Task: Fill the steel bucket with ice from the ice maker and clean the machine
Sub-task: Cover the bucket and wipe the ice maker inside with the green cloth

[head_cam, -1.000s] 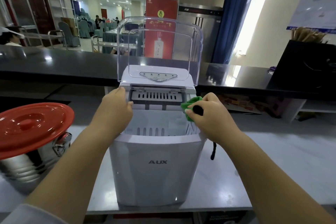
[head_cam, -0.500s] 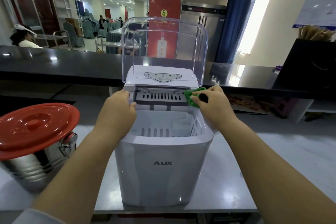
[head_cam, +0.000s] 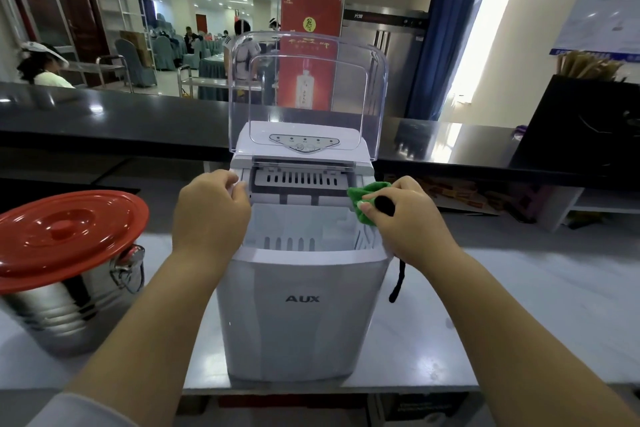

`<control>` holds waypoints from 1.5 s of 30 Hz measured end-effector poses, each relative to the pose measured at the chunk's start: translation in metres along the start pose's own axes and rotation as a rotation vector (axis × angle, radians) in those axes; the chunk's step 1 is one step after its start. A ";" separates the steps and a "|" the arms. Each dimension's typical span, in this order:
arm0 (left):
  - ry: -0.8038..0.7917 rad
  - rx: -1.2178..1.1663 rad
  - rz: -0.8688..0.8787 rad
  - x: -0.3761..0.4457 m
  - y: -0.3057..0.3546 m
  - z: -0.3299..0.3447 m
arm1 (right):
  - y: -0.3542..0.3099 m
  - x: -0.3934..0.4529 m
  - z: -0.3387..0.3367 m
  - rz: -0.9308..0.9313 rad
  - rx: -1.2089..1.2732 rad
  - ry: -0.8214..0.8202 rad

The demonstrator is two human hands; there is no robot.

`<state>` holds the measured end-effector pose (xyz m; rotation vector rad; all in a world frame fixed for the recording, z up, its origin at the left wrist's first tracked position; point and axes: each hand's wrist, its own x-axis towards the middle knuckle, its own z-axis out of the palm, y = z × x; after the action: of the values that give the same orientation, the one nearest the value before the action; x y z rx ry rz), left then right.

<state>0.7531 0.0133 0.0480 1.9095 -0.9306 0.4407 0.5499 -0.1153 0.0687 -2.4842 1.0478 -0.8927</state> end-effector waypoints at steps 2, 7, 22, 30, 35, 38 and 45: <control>-0.004 0.005 0.013 -0.002 -0.001 0.000 | -0.001 -0.012 -0.003 0.000 0.019 0.001; -0.026 0.024 0.042 -0.010 0.000 -0.004 | -0.003 -0.038 -0.008 -0.022 0.002 -0.001; -0.253 -0.223 0.268 -0.063 0.066 -0.017 | -0.006 -0.066 -0.039 0.131 0.867 -0.119; -0.531 -0.570 0.155 -0.086 0.106 -0.028 | 0.004 -0.079 -0.054 0.140 1.069 -0.070; -0.479 -0.533 0.069 -0.101 0.109 -0.023 | 0.017 -0.089 -0.049 0.138 0.945 0.008; -0.474 -0.524 0.025 -0.109 0.107 -0.020 | 0.022 -0.095 -0.043 0.146 0.890 0.040; -0.708 -0.623 -0.065 -0.115 0.098 -0.022 | 0.021 -0.107 -0.041 0.154 0.806 0.097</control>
<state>0.6066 0.0535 0.0438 1.4971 -1.2597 -0.5592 0.4541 -0.0537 0.0432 -1.6847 0.6926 -1.1141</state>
